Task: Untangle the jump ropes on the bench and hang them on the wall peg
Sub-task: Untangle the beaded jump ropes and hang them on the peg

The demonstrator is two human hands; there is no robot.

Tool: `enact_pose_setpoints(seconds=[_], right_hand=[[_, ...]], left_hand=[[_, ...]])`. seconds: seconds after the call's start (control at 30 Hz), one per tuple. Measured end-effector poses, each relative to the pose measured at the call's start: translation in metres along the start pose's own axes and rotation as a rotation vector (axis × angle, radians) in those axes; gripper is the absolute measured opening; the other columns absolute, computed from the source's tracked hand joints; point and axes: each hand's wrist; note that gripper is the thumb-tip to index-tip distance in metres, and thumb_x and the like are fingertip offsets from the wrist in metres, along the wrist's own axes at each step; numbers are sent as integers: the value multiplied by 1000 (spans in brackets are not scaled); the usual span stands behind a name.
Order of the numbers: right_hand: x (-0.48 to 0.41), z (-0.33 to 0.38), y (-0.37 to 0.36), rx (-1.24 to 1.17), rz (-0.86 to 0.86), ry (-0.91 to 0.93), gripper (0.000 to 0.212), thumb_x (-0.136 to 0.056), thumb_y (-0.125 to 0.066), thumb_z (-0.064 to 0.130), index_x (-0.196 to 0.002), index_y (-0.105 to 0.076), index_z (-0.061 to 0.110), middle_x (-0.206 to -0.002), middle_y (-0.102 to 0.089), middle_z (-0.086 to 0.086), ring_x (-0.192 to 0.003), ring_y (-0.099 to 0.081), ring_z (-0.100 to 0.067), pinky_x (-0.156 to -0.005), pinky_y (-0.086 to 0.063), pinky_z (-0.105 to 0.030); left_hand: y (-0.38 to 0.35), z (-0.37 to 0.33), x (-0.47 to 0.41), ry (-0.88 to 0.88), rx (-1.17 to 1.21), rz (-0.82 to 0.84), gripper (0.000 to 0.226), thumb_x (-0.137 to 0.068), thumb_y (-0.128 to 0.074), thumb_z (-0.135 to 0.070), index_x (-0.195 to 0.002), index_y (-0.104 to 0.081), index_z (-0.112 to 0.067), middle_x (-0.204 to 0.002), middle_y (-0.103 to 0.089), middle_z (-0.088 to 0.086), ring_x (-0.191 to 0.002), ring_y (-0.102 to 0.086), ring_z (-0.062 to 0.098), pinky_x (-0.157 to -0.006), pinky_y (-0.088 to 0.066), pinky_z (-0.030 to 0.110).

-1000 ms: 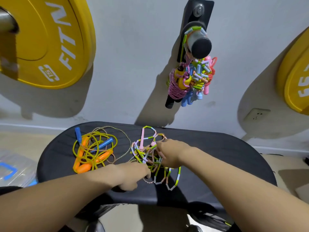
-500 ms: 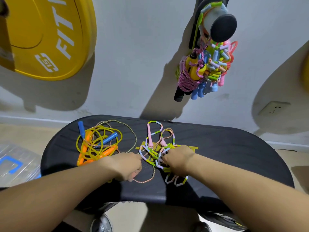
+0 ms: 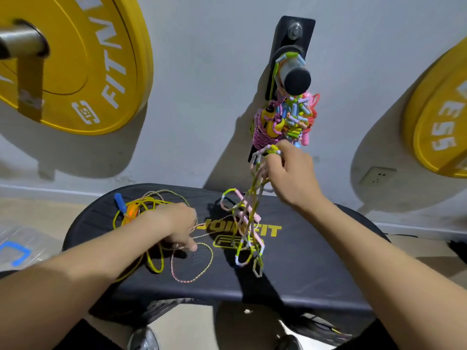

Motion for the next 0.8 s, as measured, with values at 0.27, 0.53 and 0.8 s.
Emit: enact_pose_setpoints(seconds=[0.27, 0.53, 0.8], right_hand=[[20, 71, 50, -499, -32, 131, 14, -99, -47, 9, -98, -61, 8, -75, -65, -18, -67, -61, -34, -63, -50, -43], [45, 83, 77, -666, -278, 19, 22, -108, -36, 16, -92, -51, 15, -67, -67, 5, -58, -56, -10, -53, -45, -25], [57, 45, 103, -283, -370, -128, 21, -108, -31, 22, -96, -46, 18, -84, -74, -9, -78, -65, -25, -68, -43, -36]], left_hand=[[51, -64, 61, -469, 833, -484, 95, -60, -83, -85, -140, -33, -71, -143, -35, -53, -135, -34, -25, -111, -35, 22], [18, -115, 70, -493, 1090, -344, 17, -105, -67, -23, -120, -62, -16, -110, -76, 0, -101, -72, 18, -104, -54, 53], [7, -114, 64, -337, 788, -264, 30, -108, -50, -21, -87, -70, -18, -81, -74, 3, -53, -56, 0, -55, -43, 16]])
Point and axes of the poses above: each hand's wrist, its own x-axis away from the middle knuckle, its own y-axis out of the back of the hand, z = x × y
